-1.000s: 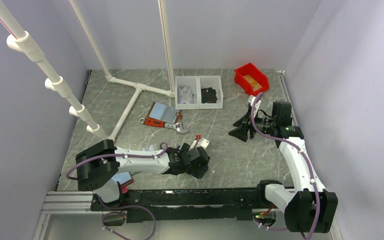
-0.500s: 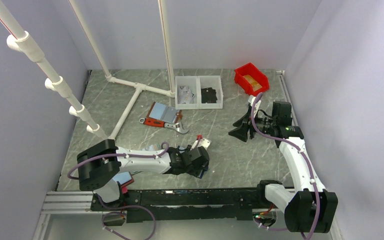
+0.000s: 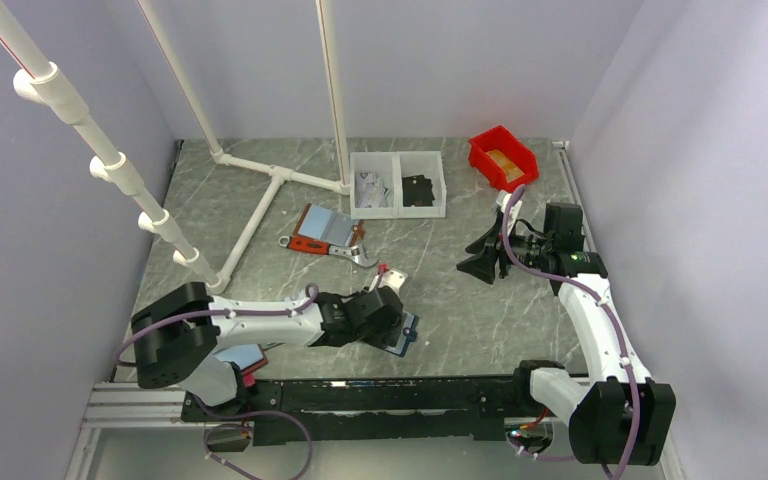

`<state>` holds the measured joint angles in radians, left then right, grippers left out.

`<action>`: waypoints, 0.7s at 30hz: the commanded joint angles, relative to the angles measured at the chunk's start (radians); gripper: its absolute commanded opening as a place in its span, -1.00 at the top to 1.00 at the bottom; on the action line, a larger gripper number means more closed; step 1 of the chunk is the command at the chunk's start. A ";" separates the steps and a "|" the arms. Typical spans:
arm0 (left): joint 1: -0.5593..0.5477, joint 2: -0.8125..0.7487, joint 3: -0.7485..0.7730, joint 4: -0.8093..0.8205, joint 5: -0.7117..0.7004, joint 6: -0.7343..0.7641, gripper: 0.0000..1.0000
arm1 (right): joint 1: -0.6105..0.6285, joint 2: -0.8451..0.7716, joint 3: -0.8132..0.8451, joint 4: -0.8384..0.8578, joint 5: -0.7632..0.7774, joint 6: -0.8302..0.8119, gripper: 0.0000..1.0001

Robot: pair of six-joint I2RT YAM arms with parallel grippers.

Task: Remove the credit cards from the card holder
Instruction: Remove the credit card from the card holder.

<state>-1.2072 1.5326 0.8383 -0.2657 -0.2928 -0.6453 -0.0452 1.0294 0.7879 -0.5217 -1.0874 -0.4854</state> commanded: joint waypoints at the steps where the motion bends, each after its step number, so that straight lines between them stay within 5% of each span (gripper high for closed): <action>1: 0.027 -0.083 -0.039 0.051 0.017 -0.034 0.03 | -0.004 0.006 0.024 0.012 -0.046 -0.005 -0.14; 16: 0.097 -0.252 -0.071 -0.259 -0.209 -0.225 -0.06 | -0.004 0.012 0.025 0.009 -0.047 -0.007 -0.14; 21: 0.096 -0.385 -0.101 -0.209 -0.153 -0.177 -0.15 | -0.003 0.025 0.030 -0.004 -0.049 -0.013 -0.14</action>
<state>-1.1107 1.2575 0.7467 -0.4873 -0.4397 -0.8265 -0.0452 1.0470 0.7879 -0.5236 -1.0889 -0.4858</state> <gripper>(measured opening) 0.550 0.567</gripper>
